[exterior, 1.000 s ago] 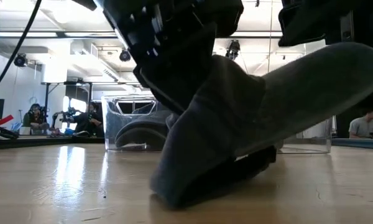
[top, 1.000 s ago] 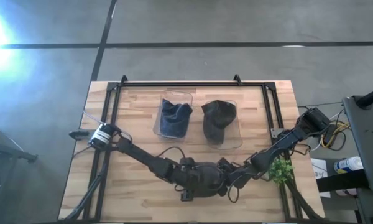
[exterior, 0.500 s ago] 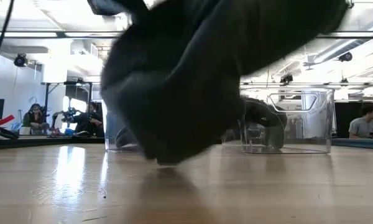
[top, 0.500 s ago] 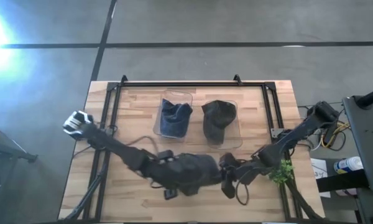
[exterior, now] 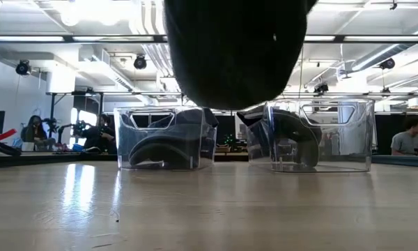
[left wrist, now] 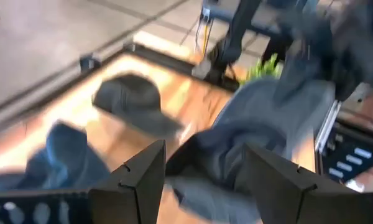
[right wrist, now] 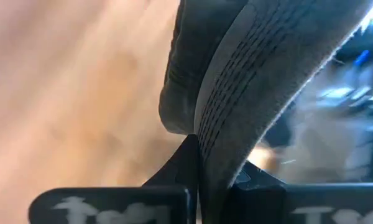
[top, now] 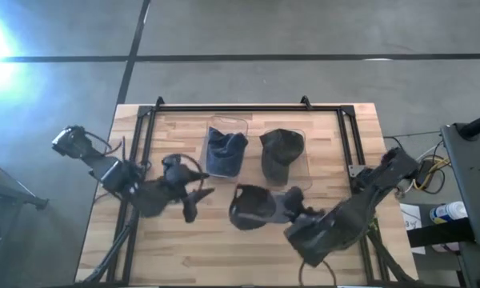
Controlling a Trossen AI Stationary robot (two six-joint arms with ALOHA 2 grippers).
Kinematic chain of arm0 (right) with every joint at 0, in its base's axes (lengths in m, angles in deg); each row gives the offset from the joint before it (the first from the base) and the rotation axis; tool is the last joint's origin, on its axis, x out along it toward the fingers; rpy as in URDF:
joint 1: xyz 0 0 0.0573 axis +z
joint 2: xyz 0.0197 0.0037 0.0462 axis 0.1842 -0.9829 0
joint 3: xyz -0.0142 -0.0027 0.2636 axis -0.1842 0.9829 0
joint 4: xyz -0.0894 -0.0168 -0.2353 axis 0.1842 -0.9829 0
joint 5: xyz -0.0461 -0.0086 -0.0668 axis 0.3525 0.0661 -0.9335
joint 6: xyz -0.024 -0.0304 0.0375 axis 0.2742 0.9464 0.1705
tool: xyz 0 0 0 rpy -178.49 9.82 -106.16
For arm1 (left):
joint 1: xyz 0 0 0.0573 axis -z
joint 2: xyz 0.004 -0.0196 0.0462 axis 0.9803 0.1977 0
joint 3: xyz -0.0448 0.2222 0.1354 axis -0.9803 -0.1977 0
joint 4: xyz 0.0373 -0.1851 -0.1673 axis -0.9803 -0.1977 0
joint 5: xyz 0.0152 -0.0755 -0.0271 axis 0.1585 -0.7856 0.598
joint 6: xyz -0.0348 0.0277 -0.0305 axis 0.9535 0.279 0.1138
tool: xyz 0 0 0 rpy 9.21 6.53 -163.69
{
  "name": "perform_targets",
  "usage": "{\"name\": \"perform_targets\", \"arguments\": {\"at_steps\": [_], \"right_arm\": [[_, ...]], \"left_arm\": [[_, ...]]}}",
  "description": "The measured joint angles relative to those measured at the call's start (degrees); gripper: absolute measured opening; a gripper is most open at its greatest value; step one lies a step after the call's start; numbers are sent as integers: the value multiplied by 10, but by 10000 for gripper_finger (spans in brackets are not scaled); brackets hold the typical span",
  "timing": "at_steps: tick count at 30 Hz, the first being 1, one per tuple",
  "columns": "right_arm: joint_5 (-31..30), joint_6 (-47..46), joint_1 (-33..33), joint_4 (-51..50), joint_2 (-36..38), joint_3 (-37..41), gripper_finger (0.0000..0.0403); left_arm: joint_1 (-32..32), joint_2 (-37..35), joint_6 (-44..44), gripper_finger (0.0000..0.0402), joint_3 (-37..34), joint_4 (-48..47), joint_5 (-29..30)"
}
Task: Pick & Place hat
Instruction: Put the black cap into the right transparent bin
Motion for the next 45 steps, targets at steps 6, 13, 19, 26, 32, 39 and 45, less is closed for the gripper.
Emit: {"name": "perform_targets", "arguments": {"at_steps": [6, 13, 19, 26, 32, 39, 45], "right_arm": [[-101, 205, 0, -57, -82, -38, 14], [-50, 211, 4, 25, -86, -7, 13], [-81, 247, 15, 116, -83, 26, 13], [-93, 255, 29, 135, -84, 53, 13], [-166, 227, 51, 159, -85, 59, 13], [-208, 268, 66, 226, -82, 66, 13], [-221, 233, 80, 208, -82, 60, 22]], "left_arm": [[-92, 26, -76, 206, 0, 99, -146], [-126, 156, -73, 206, 0, 107, -285], [-117, 273, -72, 206, 0, 163, -371], [-104, 347, -66, 206, 0, 201, -398], [-101, 349, -55, 206, 0, 208, -331], [-97, 330, -90, 206, 9, 293, -288], [-81, 286, -66, 206, 32, 153, -277]]}}
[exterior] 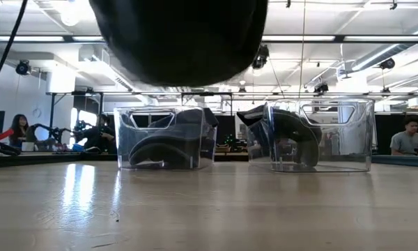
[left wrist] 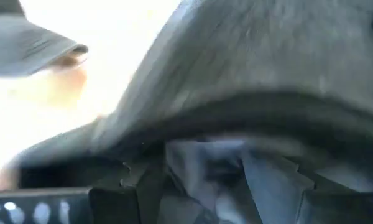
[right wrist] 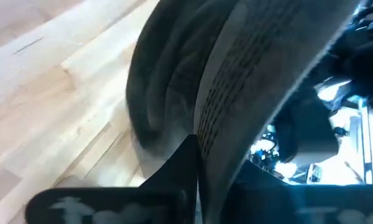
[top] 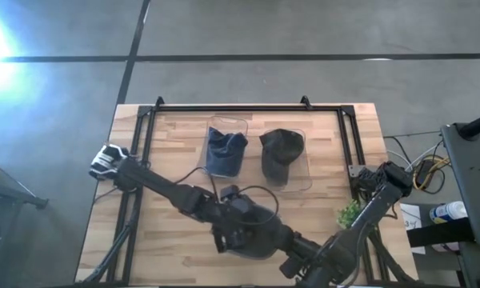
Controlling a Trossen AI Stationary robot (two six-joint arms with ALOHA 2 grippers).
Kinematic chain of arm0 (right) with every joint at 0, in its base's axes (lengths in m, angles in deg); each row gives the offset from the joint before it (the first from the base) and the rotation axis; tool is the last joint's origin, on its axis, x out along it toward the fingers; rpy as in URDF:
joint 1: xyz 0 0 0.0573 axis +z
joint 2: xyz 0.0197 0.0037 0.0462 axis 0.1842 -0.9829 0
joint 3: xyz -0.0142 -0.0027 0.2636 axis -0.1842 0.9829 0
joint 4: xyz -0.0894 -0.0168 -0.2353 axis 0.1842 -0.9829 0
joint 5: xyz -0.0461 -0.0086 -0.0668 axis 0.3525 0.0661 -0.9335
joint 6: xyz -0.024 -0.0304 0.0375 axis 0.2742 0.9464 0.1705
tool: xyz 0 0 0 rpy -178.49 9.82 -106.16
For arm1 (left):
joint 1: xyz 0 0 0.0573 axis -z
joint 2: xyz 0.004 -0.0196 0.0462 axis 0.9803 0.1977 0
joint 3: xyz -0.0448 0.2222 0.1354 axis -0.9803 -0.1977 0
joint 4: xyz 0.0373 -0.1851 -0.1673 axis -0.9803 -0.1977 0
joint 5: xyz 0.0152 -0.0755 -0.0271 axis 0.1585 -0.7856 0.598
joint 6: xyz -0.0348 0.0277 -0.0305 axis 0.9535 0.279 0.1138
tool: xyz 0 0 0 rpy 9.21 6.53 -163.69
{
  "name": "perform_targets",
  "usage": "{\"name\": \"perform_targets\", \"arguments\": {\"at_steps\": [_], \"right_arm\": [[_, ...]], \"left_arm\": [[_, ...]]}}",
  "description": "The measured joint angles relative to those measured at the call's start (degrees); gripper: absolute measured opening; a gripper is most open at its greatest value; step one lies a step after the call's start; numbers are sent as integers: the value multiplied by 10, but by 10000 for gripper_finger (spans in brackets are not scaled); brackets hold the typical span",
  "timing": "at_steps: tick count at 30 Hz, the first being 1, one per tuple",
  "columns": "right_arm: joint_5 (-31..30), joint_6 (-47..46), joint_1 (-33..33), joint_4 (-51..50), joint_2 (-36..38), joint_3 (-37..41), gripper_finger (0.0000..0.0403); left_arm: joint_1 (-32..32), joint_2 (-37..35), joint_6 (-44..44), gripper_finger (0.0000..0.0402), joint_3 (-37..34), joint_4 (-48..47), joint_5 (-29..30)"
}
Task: Pick & Place hat
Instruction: Put the black cap into the right transparent bin
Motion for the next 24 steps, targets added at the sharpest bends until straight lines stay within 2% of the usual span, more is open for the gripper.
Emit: {"name": "perform_targets", "arguments": {"at_steps": [8, 13, 17, 20, 24], "right_arm": [[34, -88, 6, -74, 0, 6, 20], [28, -70, 6, -69, 0, 3, 18], [29, -51, 7, -70, 0, 3, 18], [23, -50, 7, -69, 1, 3, 18], [-3, -49, 7, -68, 1, 2, 18]], "left_arm": [[43, -97, 107, 206, 0, -166, 74], [78, -126, 200, 206, -3, -330, 159], [85, -131, 295, 206, -14, -456, 188], [84, -134, 325, 206, -49, -438, 183], [77, -136, 297, 206, -113, -296, 127]]}}
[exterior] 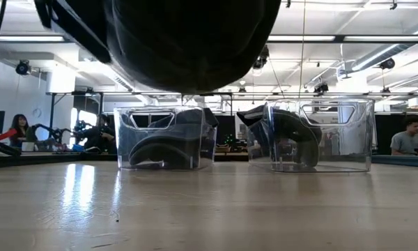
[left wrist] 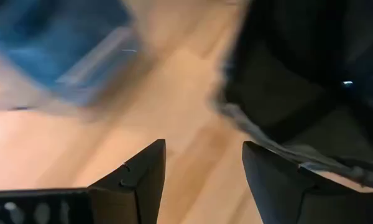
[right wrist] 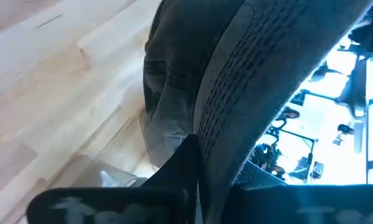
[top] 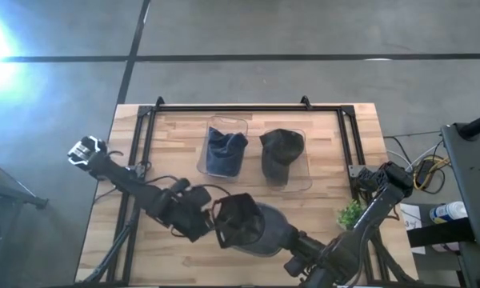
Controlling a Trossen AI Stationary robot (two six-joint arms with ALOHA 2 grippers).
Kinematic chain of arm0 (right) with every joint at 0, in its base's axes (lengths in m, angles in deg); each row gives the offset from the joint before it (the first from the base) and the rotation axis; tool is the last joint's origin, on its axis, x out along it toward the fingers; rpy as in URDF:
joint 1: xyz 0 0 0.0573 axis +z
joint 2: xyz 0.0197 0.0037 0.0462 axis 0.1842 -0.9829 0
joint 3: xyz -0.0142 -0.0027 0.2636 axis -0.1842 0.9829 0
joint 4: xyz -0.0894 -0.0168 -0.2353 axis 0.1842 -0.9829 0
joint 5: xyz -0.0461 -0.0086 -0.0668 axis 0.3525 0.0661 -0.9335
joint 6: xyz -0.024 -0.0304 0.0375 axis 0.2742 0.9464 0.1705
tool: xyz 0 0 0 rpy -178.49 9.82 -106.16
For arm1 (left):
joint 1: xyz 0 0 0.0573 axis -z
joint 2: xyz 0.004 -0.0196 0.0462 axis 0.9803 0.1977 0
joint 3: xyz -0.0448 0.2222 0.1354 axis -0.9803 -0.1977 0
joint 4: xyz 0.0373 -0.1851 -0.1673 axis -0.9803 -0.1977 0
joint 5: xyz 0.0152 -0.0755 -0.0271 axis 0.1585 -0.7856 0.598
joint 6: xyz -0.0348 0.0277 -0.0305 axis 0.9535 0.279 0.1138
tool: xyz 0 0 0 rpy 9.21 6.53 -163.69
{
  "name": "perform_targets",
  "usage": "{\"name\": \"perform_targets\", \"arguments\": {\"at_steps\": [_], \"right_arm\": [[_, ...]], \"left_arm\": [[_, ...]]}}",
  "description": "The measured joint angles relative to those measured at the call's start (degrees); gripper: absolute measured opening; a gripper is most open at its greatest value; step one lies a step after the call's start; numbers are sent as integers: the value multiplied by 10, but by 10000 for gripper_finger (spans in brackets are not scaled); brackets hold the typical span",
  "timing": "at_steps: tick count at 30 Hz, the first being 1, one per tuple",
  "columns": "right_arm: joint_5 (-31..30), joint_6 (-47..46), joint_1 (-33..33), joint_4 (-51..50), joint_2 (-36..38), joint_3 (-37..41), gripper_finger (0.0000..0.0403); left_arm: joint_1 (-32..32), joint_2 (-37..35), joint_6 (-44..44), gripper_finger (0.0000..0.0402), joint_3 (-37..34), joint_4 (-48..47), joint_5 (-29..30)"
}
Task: Pick & Place hat
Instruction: Put the black cap into the right transparent bin
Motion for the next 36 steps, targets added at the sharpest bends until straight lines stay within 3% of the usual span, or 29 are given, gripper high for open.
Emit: {"name": "perform_targets", "arguments": {"at_steps": [6, 11, 15, 18, 30, 36], "right_arm": [[3, -4, -1, 18, 0, -3, 18], [4, -4, -15, 36, -1, -3, 18], [-2, -29, -36, 56, -1, -2, 18], [-5, -97, -46, 58, -1, -7, 18], [11, -690, -43, 52, 1, -38, 19], [60, -813, -24, 39, 8, -38, 19]], "left_arm": [[-17, 1, -62, 206, -87, 300, -10], [-36, 19, -150, 206, -104, 516, -35], [-48, 50, -190, 206, -71, 518, -110], [-54, 64, -203, 206, -44, 520, -171], [-98, 52, -253, 206, 36, 475, -251], [-141, 49, -315, 206, 111, 360, -270]]}}
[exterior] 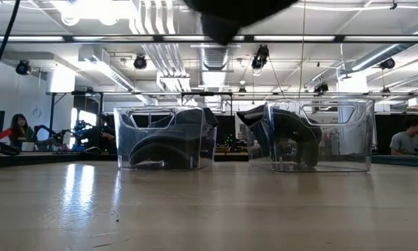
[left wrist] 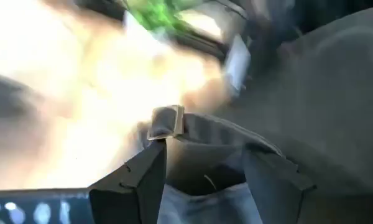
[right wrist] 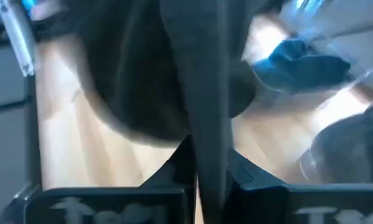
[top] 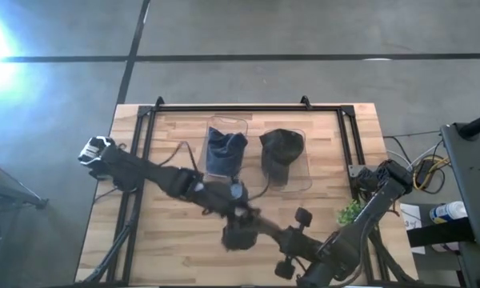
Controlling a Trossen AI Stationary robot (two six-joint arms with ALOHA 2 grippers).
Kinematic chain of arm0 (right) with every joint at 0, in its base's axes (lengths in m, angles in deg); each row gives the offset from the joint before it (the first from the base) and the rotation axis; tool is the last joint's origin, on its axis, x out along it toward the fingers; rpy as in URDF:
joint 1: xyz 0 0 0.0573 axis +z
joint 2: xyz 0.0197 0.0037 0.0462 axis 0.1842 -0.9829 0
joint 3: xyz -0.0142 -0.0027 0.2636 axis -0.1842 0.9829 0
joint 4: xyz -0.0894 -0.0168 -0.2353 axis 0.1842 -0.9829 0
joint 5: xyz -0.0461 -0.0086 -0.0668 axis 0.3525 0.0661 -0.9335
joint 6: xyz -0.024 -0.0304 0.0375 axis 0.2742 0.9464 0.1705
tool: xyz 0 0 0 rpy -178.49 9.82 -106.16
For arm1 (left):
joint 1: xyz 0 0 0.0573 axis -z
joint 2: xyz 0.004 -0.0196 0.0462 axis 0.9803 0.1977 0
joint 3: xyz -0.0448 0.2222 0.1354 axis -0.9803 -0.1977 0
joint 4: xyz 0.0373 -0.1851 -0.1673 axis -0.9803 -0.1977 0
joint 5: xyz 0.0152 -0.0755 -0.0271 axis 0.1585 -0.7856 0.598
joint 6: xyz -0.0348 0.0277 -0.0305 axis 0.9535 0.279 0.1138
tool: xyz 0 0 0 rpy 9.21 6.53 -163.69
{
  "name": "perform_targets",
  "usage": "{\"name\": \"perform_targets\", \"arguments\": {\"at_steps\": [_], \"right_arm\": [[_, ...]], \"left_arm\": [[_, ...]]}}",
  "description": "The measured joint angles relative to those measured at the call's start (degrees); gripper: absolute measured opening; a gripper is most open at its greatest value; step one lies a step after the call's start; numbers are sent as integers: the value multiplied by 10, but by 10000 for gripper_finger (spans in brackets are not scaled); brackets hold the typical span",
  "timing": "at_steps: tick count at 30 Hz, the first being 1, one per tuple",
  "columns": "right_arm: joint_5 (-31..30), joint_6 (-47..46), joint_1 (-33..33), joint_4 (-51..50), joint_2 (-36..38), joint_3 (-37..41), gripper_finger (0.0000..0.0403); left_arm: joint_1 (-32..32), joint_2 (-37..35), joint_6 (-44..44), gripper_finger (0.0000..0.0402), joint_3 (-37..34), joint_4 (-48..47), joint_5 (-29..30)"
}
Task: Pick & Place hat
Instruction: Put the black cap into the right transparent bin
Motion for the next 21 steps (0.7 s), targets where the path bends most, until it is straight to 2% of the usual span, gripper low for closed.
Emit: {"name": "perform_targets", "arguments": {"at_steps": [3, 6, 8, 10, 14, 17, 21], "right_arm": [[36, 1, 16, 10, 7, 0, 17], [47, -1, 23, 13, 22, -1, 17], [45, -29, 28, 9, 24, -1, 17], [16, -85, 36, 4, 24, 0, 17], [-78, -283, 55, -46, 25, 0, 17], [-129, -450, 61, -115, 18, 1, 17], [-139, -677, 47, -249, 9, 2, 17]], "left_arm": [[-27, -6, -52, 206, 56, -65, 37], [-43, -6, -80, 206, 90, -95, 26], [-47, -7, -88, 206, 106, -114, 20], [-54, -14, -104, 206, 131, -130, 43], [-54, -32, -150, 206, 182, -246, 149], [-52, -45, -154, 206, 202, -329, 224], [-53, -82, -126, 206, 202, -366, 246]]}}
